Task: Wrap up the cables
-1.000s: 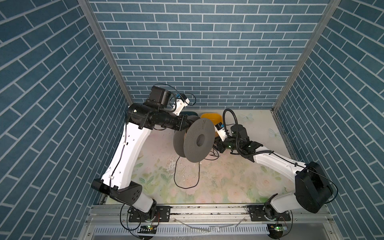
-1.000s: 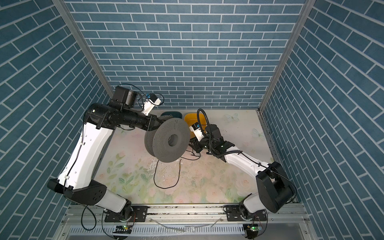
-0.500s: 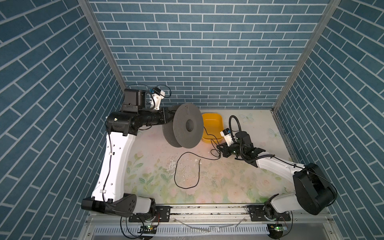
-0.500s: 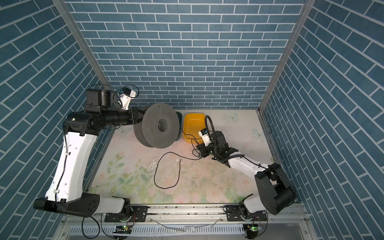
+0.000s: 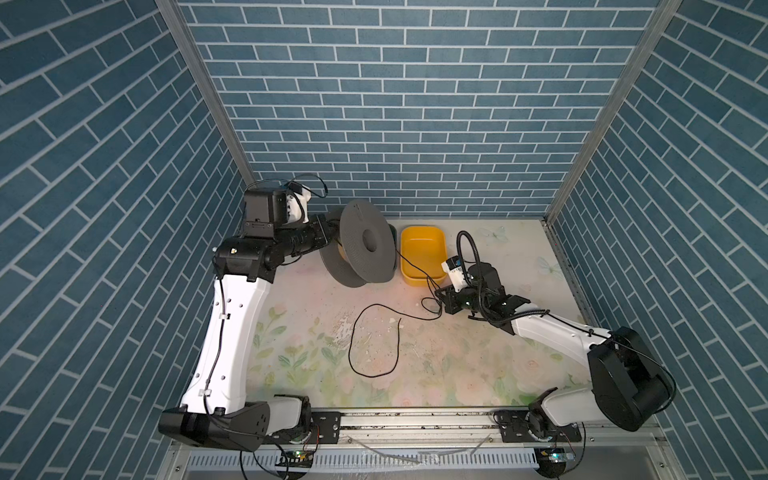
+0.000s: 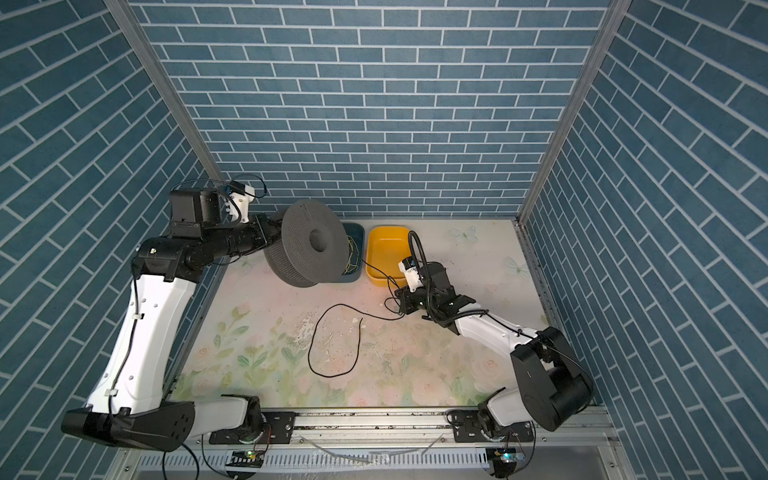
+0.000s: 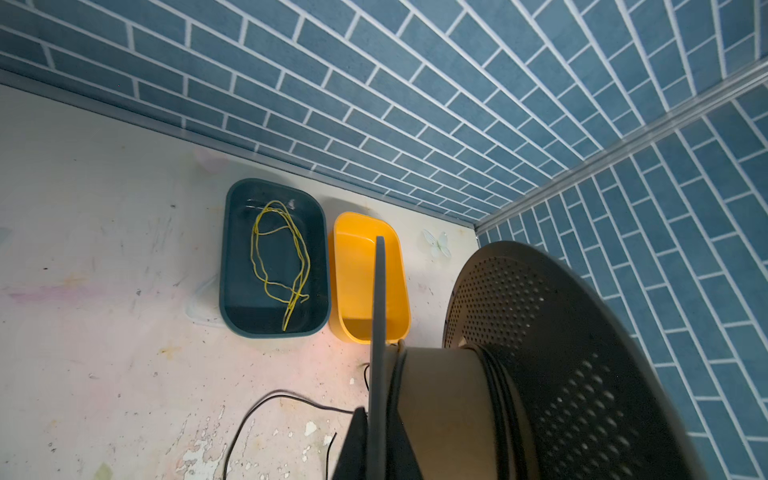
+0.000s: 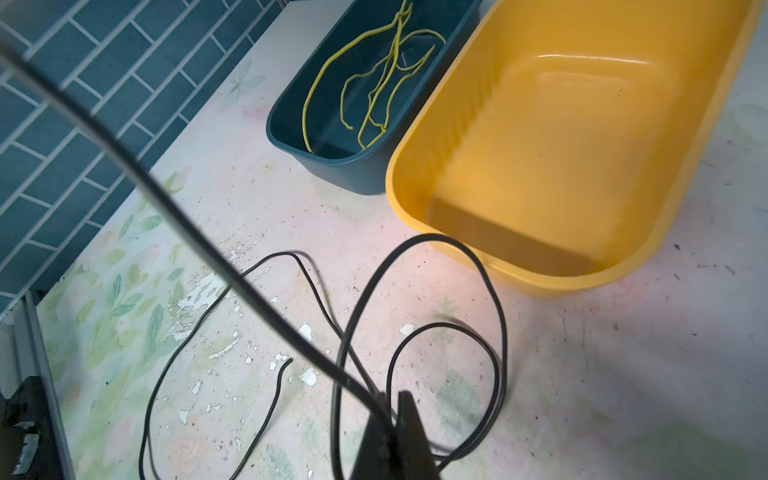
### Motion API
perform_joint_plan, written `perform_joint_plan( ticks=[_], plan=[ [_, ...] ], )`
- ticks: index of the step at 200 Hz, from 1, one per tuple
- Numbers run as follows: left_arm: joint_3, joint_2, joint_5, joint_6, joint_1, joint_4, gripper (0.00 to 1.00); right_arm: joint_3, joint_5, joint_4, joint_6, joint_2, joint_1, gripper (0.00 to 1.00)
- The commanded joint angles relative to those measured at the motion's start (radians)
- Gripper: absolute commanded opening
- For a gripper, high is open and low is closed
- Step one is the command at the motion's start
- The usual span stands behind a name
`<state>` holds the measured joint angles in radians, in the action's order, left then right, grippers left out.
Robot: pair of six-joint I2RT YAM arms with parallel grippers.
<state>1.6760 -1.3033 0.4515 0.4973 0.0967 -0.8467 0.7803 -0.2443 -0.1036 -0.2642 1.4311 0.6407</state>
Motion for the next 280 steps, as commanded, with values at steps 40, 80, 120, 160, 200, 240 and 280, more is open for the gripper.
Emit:
perform_joint_plan(
  ticks=[40, 80, 120, 160, 200, 240, 280],
  plan=[
    [-0.123, 0.021, -0.209, 0.128, -0.009, 0.34, 0.0, 0.099, 0.334, 0.065, 0.028, 0.062, 0.197, 0.0],
    [-0.169, 0.016, -0.319, 0.138, 0.016, 0.396, 0.0, 0.171, 0.402, 0.103, 0.058, 0.095, 0.303, 0.0],
    [-0.213, 0.0, -0.412, 0.129, 0.046, 0.449, 0.0, 0.261, 0.459, 0.175, 0.128, 0.115, 0.398, 0.0],
    [-0.211, -0.052, -0.501, 0.112, 0.084, 0.475, 0.0, 0.364, 0.498, 0.235, 0.177, 0.134, 0.453, 0.0],
    [-0.165, -0.113, -0.659, 0.043, 0.161, 0.433, 0.0, 0.465, 0.542, 0.288, 0.23, 0.158, 0.489, 0.0],
    [-0.118, -0.163, -0.82, -0.056, 0.238, 0.354, 0.0, 0.558, 0.581, 0.343, 0.265, 0.167, 0.502, 0.0],
    [-0.078, -0.205, -0.925, -0.14, 0.294, 0.245, 0.0, 0.614, 0.605, 0.368, 0.288, 0.124, 0.503, 0.0]
  ],
)
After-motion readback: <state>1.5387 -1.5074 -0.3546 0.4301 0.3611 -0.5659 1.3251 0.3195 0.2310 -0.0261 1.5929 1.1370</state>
